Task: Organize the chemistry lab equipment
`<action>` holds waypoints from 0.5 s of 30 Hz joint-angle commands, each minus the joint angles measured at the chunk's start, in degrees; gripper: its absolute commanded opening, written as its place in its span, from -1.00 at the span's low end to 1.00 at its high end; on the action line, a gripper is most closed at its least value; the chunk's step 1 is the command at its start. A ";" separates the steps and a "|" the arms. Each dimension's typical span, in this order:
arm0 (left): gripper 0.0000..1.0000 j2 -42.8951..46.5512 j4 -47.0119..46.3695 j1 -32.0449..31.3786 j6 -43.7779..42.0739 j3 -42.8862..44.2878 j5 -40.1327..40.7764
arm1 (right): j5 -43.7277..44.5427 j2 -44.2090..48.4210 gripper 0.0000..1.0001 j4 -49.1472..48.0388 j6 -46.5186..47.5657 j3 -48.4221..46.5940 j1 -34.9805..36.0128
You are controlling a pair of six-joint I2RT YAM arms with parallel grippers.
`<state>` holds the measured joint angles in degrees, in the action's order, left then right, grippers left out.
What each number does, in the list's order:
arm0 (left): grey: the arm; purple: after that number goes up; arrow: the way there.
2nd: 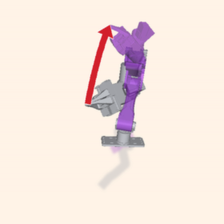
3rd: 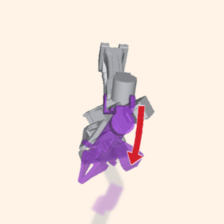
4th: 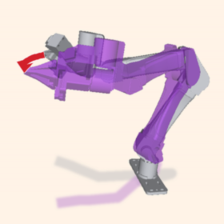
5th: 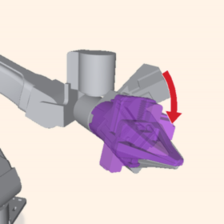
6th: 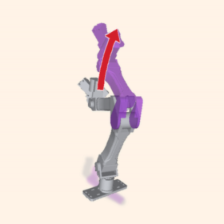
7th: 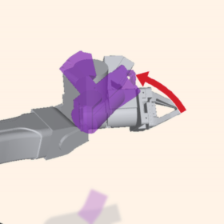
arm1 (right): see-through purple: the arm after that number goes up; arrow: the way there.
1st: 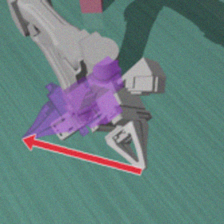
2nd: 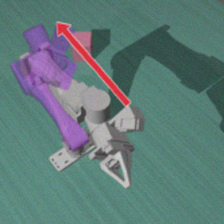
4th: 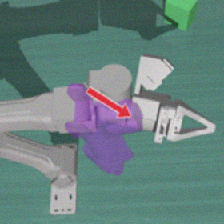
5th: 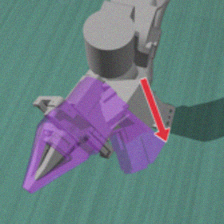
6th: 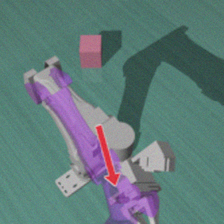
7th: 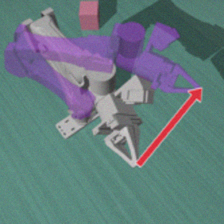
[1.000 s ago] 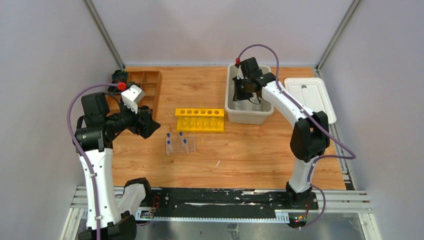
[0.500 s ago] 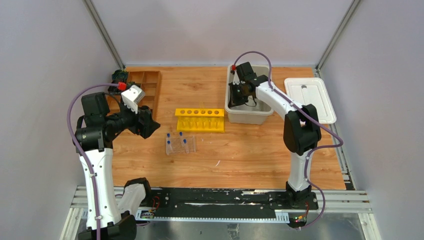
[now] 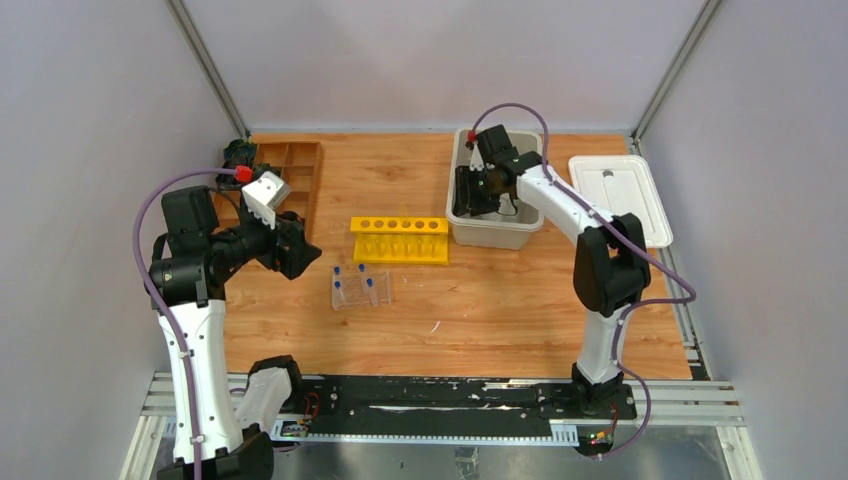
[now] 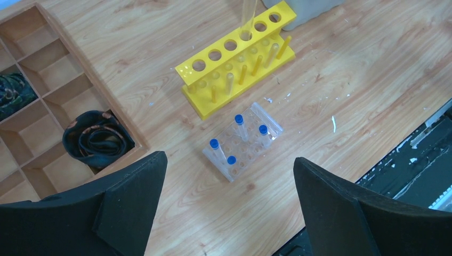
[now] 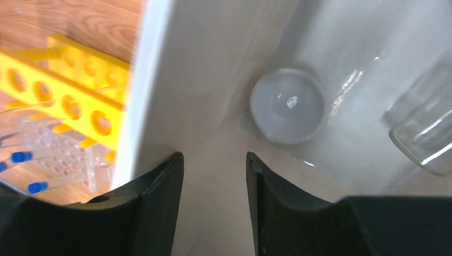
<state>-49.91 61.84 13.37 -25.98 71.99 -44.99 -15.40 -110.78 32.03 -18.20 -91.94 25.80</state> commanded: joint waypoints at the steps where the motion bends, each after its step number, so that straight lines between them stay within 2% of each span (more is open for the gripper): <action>1: 0.90 -0.01 -0.28 0.23 0.06 1.60 -0.17 | 2.43 8.58 0.09 4.18 1.05 -6.80 -1.52; 5: 0.91 -0.77 -0.25 0.25 0.17 1.40 -0.08 | 12.56 15.18 0.34 4.60 1.28 -8.87 -5.48; 7: 0.92 -0.88 -0.29 0.25 -0.30 0.96 -0.10 | 19.73 17.17 0.40 4.75 1.82 -8.85 -8.35; 15: 0.95 -2.90 -0.25 0.22 -2.03 0.35 -0.10 | 32.16 12.45 0.45 5.42 2.26 -6.27 -21.28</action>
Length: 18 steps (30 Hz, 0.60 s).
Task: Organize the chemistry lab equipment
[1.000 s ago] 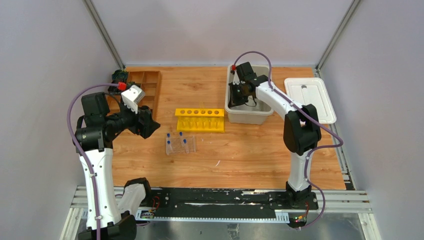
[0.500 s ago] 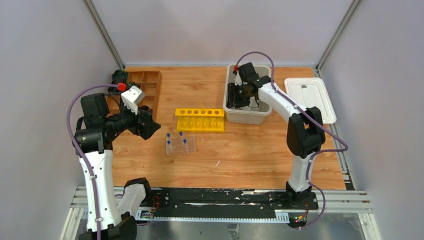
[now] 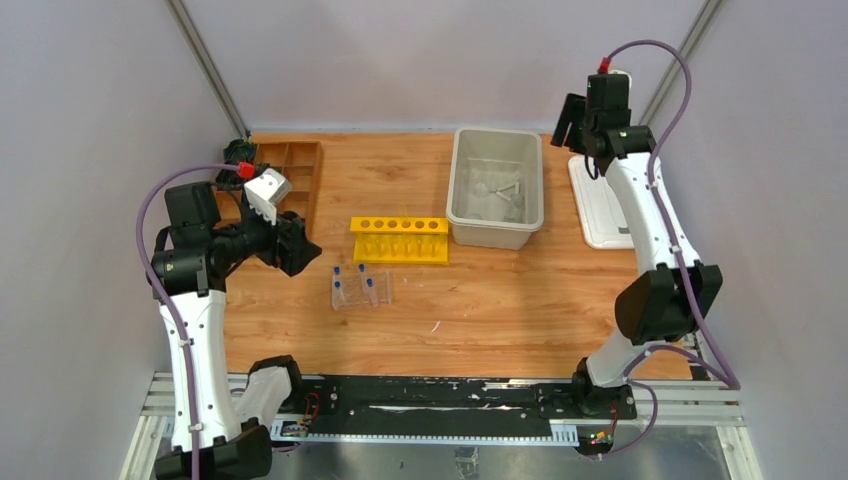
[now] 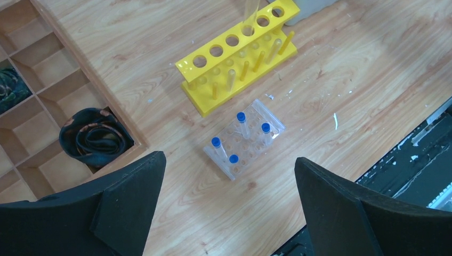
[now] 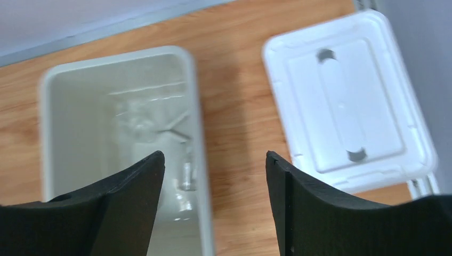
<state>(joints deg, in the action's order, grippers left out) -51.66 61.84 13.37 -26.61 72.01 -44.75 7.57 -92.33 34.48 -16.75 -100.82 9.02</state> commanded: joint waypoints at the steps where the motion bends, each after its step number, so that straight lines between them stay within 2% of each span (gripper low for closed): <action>1: 0.94 -1.61 -0.25 0.24 -1.71 0.33 -0.46 | 9.36 -7.61 0.45 2.96 0.84 2.85 -5.47; 11: 0.93 -3.01 -0.26 0.24 -2.57 0.03 -1.47 | 15.02 -23.99 0.28 4.84 6.37 -0.11 -7.48; 18: 0.91 -2.65 -0.27 0.23 -3.17 -1.15 -2.31 | 14.58 -28.15 0.11 4.56 6.41 1.19 -10.26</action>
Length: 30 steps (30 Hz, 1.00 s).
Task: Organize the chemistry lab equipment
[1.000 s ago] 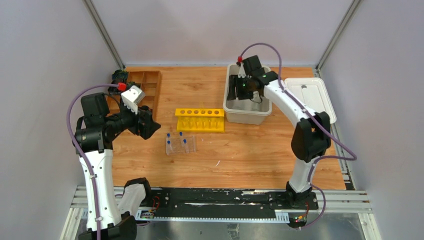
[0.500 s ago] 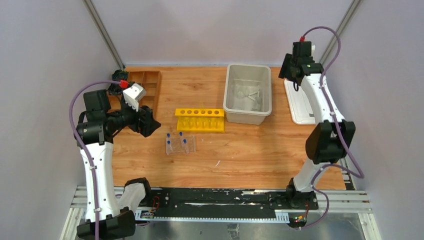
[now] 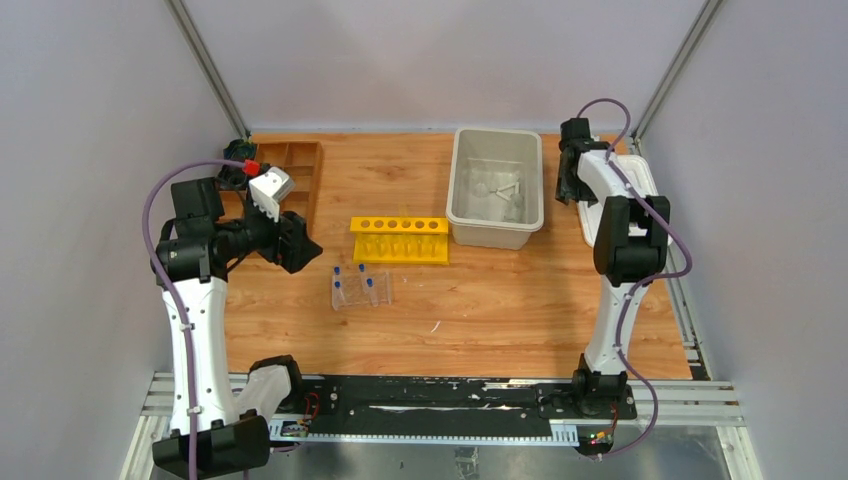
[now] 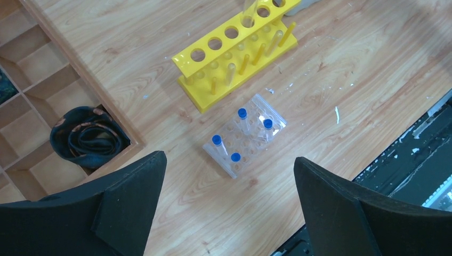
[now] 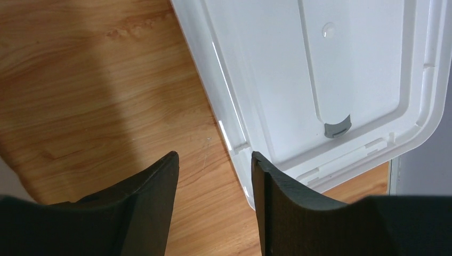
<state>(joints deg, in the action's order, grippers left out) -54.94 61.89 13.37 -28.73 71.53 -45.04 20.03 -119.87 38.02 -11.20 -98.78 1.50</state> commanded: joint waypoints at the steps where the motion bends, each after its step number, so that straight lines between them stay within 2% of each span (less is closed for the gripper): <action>1: 0.89 0.52 -0.28 0.19 -0.99 -0.75 -2.29 | 1.94 -0.95 0.09 0.92 0.80 -0.75 -3.08; 6: 0.86 0.19 -0.28 0.21 -0.94 -0.86 -2.99 | 0.13 -3.09 0.00 0.54 0.64 -0.92 -4.46; 11: 0.86 0.78 -0.28 0.24 -1.00 -0.86 -2.39 | -5.43 -5.15 -0.06 -0.04 -0.57 -0.85 -6.59; 22: 0.85 0.93 -0.28 0.18 -1.23 -1.03 -2.54 | -10.27 -3.54 -0.19 -3.79 -1.16 2.83 -7.12; 25: 0.85 1.12 -0.28 0.21 -1.20 -1.04 -2.39 | -11.55 -4.02 -0.33 -3.86 -1.30 2.81 -7.12; 30: 0.85 0.87 -0.28 0.19 -1.38 -1.27 -2.66 | -15.07 -3.70 -0.73 -4.87 -2.31 4.35 -6.76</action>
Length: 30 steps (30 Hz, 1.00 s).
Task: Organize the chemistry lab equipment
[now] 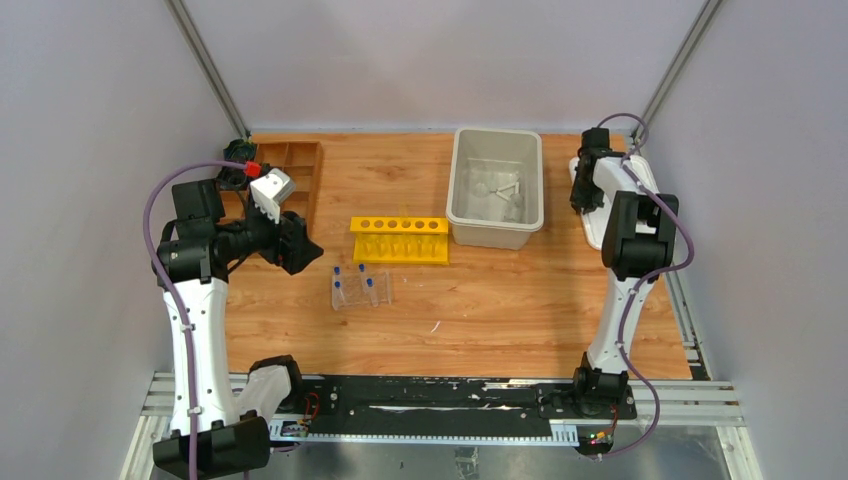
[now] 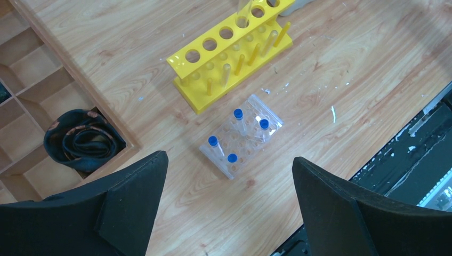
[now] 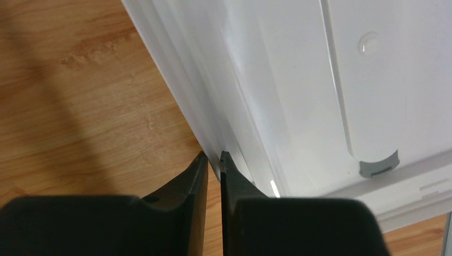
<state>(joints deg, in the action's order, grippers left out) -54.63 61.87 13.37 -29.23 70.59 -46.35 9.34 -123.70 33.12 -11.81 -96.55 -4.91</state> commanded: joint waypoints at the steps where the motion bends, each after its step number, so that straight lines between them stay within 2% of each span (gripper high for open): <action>1: 0.84 0.42 -0.30 0.22 -0.80 -0.36 -1.65 | -4.76 0.48 -0.75 -0.25 -1.85 2.59 -0.13; 5: 0.82 -0.18 -0.25 0.25 -0.93 -1.14 -2.98 | -4.79 2.32 -0.79 -1.38 -2.25 4.75 0.59; 11: 0.72 -2.28 -0.19 -0.68 -0.13 -2.86 -7.90 | -6.29 5.32 -1.00 -3.20 -4.29 8.15 2.74; 19: 0.68 -4.86 -0.25 -2.03 1.31 -2.85 -6.54 | -1.23 10.56 -1.00 -3.66 -4.61 10.91 6.64; 26: 0.68 -4.85 -0.25 -2.97 1.63 -1.66 -6.95 | 4.10 19.27 -1.00 -3.09 -3.92 11.39 7.19; 30: 0.63 -5.60 -0.30 -7.67 2.94 -0.33 -7.59 | 3.58 25.26 -1.00 -2.19 -4.52 11.34 7.11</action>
<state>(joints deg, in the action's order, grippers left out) -59.77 61.87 9.63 -27.68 67.70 -51.90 10.50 -105.14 29.54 -15.42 -85.21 2.09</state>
